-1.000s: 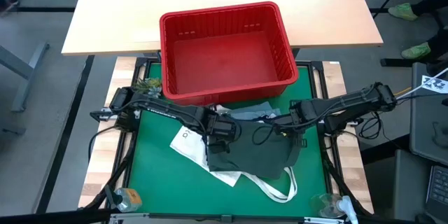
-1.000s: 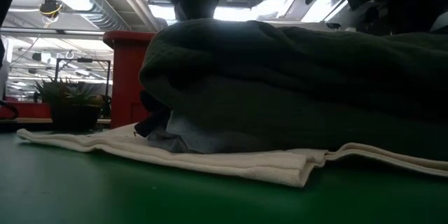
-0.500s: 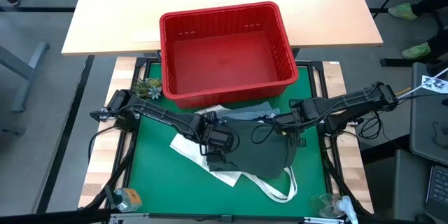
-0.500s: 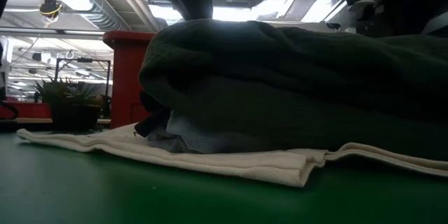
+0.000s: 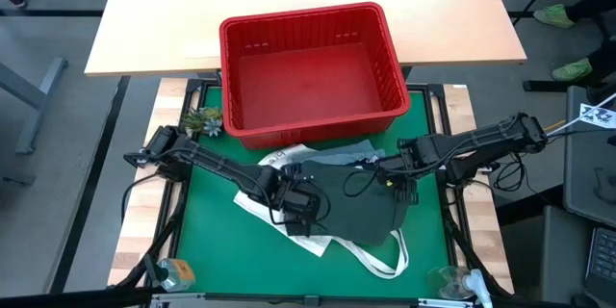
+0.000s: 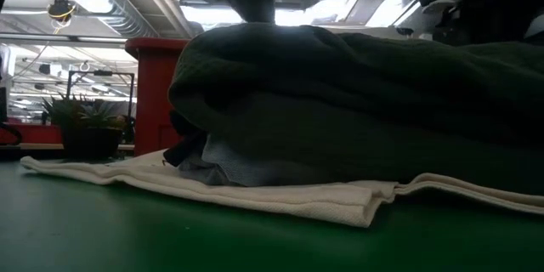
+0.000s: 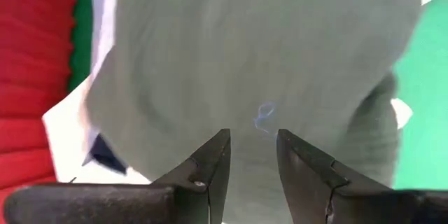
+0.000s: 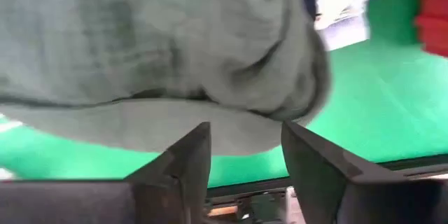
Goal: Fold laundry
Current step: Fold the green shirt
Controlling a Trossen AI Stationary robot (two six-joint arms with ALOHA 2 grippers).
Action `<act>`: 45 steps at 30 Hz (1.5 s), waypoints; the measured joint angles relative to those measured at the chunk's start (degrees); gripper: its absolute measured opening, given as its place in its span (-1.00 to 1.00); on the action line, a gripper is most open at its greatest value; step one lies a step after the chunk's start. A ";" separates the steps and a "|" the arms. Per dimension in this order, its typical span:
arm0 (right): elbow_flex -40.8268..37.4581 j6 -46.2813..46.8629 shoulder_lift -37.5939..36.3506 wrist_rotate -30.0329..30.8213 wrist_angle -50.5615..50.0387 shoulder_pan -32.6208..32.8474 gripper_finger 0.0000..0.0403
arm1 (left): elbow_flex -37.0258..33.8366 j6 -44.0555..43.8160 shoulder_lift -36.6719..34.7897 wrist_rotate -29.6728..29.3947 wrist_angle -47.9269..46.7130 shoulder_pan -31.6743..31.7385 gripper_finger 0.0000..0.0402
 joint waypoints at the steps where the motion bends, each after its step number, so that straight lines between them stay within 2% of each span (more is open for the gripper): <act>1: 0.00 0.01 0.00 -0.95 0.02 0.00 -0.12 | 0.00 0.01 0.00 0.00 0.70 -0.28 -0.44; 8: 0.00 -0.02 0.00 -4.36 -0.45 0.04 -0.12 | 0.00 -0.01 0.00 0.00 3.52 -2.20 -0.44; 16: 0.15 -0.06 -0.26 -4.42 -0.66 0.04 -0.12 | 0.00 -0.06 0.00 0.00 4.00 -4.06 -0.44; 22: 5.12 -0.03 -0.33 -4.34 -2.23 1.79 -0.12 | 0.00 -0.06 0.00 -0.02 4.18 -5.36 -0.44; 27: 9.35 4.68 -0.35 -4.86 2.33 6.88 -0.12 | 0.02 -0.08 0.00 -0.02 7.46 -6.78 -0.44; 32: 9.67 8.27 -0.35 -4.83 10.96 14.02 -0.12 | 0.02 -0.08 0.00 -0.02 12.12 -8.37 -0.44; 45: 0.13 9.16 -0.35 2.73 33.42 29.75 -0.12 | 0.07 -0.07 0.26 -2.18 16.76 -11.83 -0.44</act>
